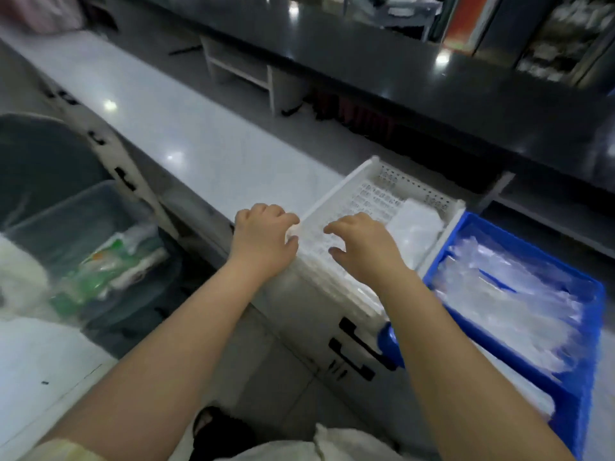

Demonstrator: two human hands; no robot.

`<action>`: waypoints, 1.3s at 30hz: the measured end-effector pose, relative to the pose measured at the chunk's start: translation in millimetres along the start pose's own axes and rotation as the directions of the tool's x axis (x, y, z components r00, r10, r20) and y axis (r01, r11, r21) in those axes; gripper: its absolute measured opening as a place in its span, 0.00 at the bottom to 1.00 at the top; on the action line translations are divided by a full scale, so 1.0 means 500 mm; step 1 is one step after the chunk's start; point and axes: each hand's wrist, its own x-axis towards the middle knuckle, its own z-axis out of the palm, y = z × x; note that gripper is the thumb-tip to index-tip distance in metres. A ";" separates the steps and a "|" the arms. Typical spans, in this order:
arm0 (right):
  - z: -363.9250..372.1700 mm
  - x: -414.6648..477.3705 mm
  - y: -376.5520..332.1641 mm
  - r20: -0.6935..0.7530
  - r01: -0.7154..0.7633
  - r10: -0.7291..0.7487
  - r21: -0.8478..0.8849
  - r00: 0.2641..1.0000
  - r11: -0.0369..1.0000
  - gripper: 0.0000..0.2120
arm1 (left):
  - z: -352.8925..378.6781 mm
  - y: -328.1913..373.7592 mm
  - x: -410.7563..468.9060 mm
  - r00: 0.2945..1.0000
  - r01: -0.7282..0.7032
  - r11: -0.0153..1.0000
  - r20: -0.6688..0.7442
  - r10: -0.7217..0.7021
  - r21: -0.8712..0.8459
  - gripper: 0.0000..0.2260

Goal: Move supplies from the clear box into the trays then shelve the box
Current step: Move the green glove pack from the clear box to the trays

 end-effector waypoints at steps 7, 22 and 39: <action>0.128 0.286 -0.397 0.029 0.346 -0.345 -0.034 0.938 0.938 0.15 | -0.110 -0.462 -0.094 0.949 0.309 0.941 -0.113 -0.295 0.137 0.15; 0.458 0.690 -0.829 0.278 0.506 -0.530 0.158 0.801 0.848 0.19 | -0.041 -1.086 -0.203 0.651 0.743 0.657 0.088 -0.754 0.127 0.21; 0.943 1.046 -0.873 0.712 0.410 -0.492 0.305 0.501 0.859 0.19 | 0.310 -1.353 -0.099 0.334 0.887 0.440 0.463 -0.821 0.140 0.24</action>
